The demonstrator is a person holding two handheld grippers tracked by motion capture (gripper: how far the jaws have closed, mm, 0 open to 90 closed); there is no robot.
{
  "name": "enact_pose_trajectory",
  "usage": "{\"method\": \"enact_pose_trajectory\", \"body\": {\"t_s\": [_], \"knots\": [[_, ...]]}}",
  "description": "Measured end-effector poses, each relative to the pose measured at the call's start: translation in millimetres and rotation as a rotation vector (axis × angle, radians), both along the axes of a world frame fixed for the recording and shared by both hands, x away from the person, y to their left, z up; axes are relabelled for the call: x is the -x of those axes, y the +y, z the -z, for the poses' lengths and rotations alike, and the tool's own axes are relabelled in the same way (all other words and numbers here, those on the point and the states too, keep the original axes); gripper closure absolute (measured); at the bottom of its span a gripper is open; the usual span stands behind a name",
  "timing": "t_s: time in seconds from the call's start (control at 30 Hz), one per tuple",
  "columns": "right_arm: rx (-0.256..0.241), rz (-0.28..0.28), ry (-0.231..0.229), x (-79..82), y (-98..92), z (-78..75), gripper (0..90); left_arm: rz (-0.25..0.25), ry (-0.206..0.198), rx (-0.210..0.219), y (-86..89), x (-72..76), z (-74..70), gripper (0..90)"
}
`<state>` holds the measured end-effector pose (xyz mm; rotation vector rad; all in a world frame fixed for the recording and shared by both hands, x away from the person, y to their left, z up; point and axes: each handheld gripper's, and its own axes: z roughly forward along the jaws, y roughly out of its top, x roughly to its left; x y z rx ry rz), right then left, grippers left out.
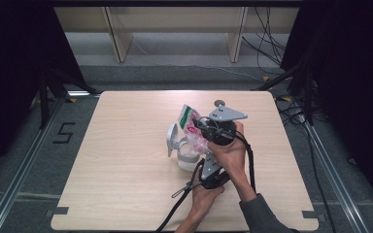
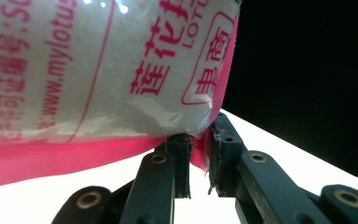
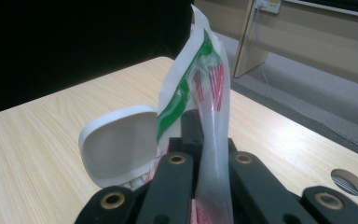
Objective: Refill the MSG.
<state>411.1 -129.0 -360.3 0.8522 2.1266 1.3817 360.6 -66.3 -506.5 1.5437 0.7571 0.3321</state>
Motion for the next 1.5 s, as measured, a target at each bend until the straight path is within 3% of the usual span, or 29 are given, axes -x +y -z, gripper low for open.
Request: {"method": "enact_pose_trajectory", "body": {"t_s": [0.03, 0.3, 0.4, 0.53, 0.57, 0.67, 0.7, 0.73, 0.8, 0.87, 0.9, 0.97, 1.0, 1.03, 1.1, 1.13, 1.17, 1.23, 1.33, 1.37, 1.4, 1.47, 1.5], "knots": [[-0.003, 0.001, 0.014, 0.7, 0.6, 0.0, 90.0, -0.001, -0.002, 0.000, 0.0, 0.0, 0.0, 79.5], [0.008, -0.014, -0.015, -0.6, 1.7, -0.1, 90.0, 0.006, -0.005, 0.008, -0.7, -1.6, -0.4, 79.6], [0.002, -0.014, -0.003, -0.2, 2.0, -0.2, 90.0, 0.004, -0.006, 0.001, -0.2, -1.3, -0.8, 79.6], [0.022, 0.000, -0.021, -0.3, 2.0, -0.7, 90.0, 0.000, 0.002, 0.004, -0.8, -2.0, -0.8, 79.6], [0.010, -0.003, -0.004, 0.2, 3.5, 0.1, 90.0, 0.002, 0.004, -0.004, -0.4, -1.9, -1.3, 79.6], [0.029, -0.011, -0.011, 0.3, 3.9, -0.6, 90.0, 0.005, 0.000, 0.010, -0.5, -2.9, -0.6, 79.6], [0.038, -0.011, -0.023, -0.2, 3.6, -1.0, 90.0, 0.025, -0.017, -0.075, 5.2, -4.4, -0.7, 79.6], [0.023, -0.001, 0.001, 1.1, 4.6, -0.6, 90.0, 0.025, -0.017, -0.077, 5.4, -4.1, -1.0, 79.6], [0.013, 0.002, -0.001, 1.2, 6.2, 0.3, 90.0, 0.016, -0.013, -0.093, 5.6, -3.4, -1.8, 79.6], [0.022, 0.011, -0.013, 0.9, 6.8, 0.9, 90.0, 0.024, -0.020, -0.077, 4.8, -4.2, -0.4, 79.6], [0.030, -0.003, -0.003, 0.3, 6.2, 0.6, 90.0, 0.016, -0.007, -0.103, 5.8, -3.3, -1.5, 79.6], [0.029, -0.006, -0.015, -0.5, 7.0, 1.6, 90.0, 0.027, -0.016, -0.083, 5.4, -4.0, -0.9, 79.6], [0.030, -0.003, -0.012, 0.0, 7.4, 1.3, 90.0, 0.002, -0.006, -0.037, 1.7, -2.7, -1.2, 79.6], [0.033, -0.007, -0.013, 0.2, 7.6, 1.1, 90.0, 0.009, -0.010, -0.060, 3.4, -3.2, -1.1, 79.6], [0.039, -0.007, -0.007, 0.3, 7.4, 0.8, 90.0, -0.007, 0.007, 0.008, -0.9, -2.8, -0.7, 79.6], [0.035, -0.005, -0.015, -0.4, 8.7, 2.1, 90.0, 0.012, -0.010, -0.042, 2.7, -3.0, -0.9, 79.6], [0.035, -0.005, -0.015, -0.4, 8.7, 2.1, 90.0, 0.012, -0.010, -0.042, 2.7, -3.0, -0.9, 79.5], [0.044, -0.008, -0.004, 0.6, 8.8, 1.6, 90.0, -0.021, 0.004, 0.035, -2.5, -2.4, -0.6, 79.6], [0.030, -0.008, -0.009, 0.2, 8.9, 1.5, 90.0, -0.014, -0.001, 0.018, -1.0, -2.0, -1.3, 79.6], [0.034, -0.009, -0.005, 0.6, 8.1, 0.6, 90.0, 0.013, -0.022, -0.044, 3.2, -3.7, -1.1, 79.5], [0.036, -0.004, -0.022, 0.1, 7.7, 0.4, 90.0, -0.003, -0.007, -0.033, 1.7, -2.5, -1.8, 79.6], [0.034, -0.007, -0.015, 0.1, 7.8, 0.6, 90.0, 0.010, -0.008, -0.048, 2.9, -2.7, -1.5, 79.5], [0.039, -0.007, -0.006, 0.4, 7.8, 0.7, 90.0, 0.020, -0.008, -0.036, 2.9, -3.1, -1.2, 79.6]]}}
